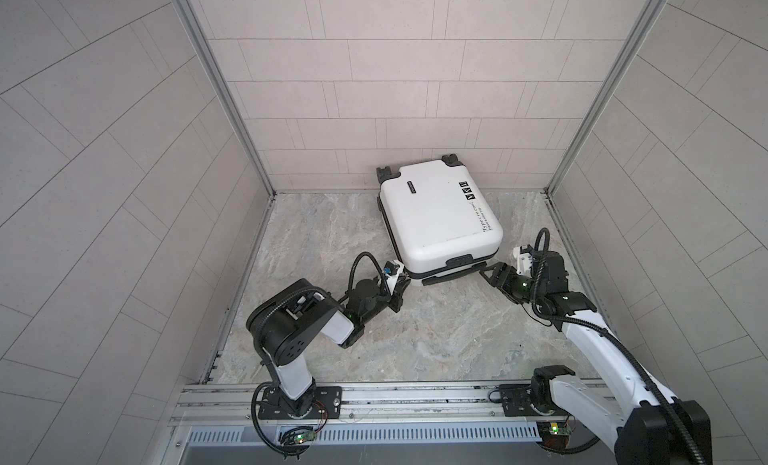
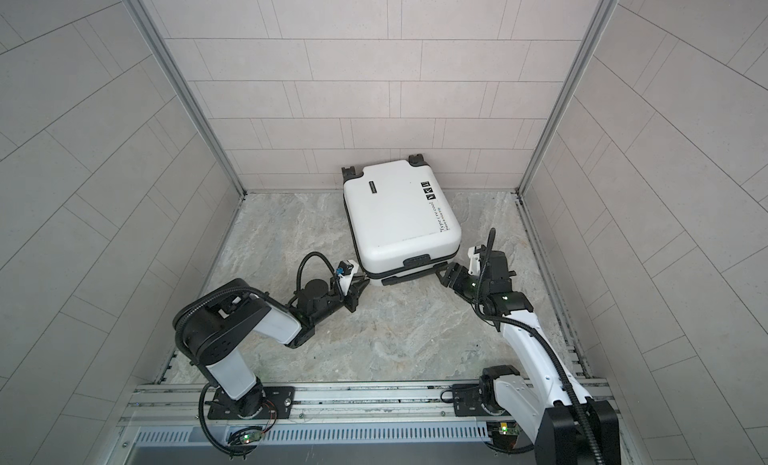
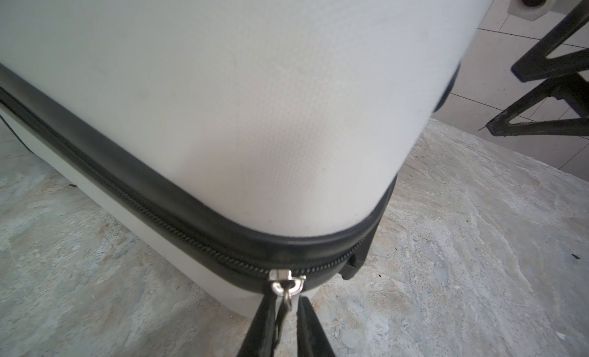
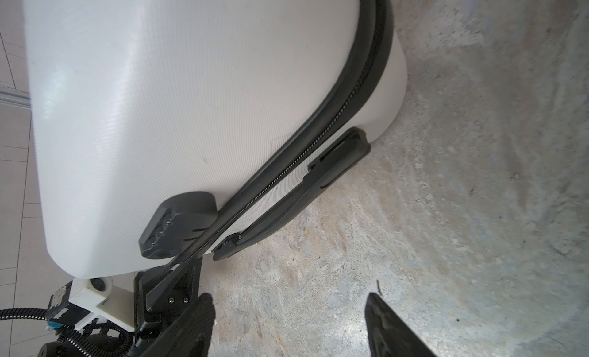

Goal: Pack the luggage

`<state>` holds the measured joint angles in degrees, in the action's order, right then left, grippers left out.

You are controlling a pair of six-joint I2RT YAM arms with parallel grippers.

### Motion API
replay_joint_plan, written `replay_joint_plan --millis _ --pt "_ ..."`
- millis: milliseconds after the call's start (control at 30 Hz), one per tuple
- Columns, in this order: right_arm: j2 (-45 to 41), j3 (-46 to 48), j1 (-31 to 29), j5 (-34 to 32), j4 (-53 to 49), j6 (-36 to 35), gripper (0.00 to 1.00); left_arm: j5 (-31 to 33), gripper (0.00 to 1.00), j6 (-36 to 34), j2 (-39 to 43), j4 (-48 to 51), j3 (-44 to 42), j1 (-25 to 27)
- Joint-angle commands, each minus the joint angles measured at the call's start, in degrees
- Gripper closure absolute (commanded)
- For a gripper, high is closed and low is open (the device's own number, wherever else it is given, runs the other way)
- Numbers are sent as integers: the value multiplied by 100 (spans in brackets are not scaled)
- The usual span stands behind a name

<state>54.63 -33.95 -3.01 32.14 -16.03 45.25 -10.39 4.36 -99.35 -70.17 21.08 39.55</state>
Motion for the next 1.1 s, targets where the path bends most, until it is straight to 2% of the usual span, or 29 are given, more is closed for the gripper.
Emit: replay_joint_plan --millis 0,233,467,633,900,1067 --pt "-102 -120 -31 -72 -54 -10 24 96 82 -104 -32 -348 1 19" --pt "-94 -116 -64 -85 -50 -10 24 118 90 -102 -16 -357 62 26" --pt "-73 -117 -90 -127 -57 -8 24 -137 100 -75 114 -195 107 26" --pt "46 -493 -84 -297 -233 -181 22 -391 100 -81 402 147 15 21" --pt "578 -1217 -33 -428 -337 -490 16 -799 100 -172 1220 1902 206 32" --pt "667 -1651 206 -577 -401 -561 12 -824 100 -144 1416 2531 418 29"
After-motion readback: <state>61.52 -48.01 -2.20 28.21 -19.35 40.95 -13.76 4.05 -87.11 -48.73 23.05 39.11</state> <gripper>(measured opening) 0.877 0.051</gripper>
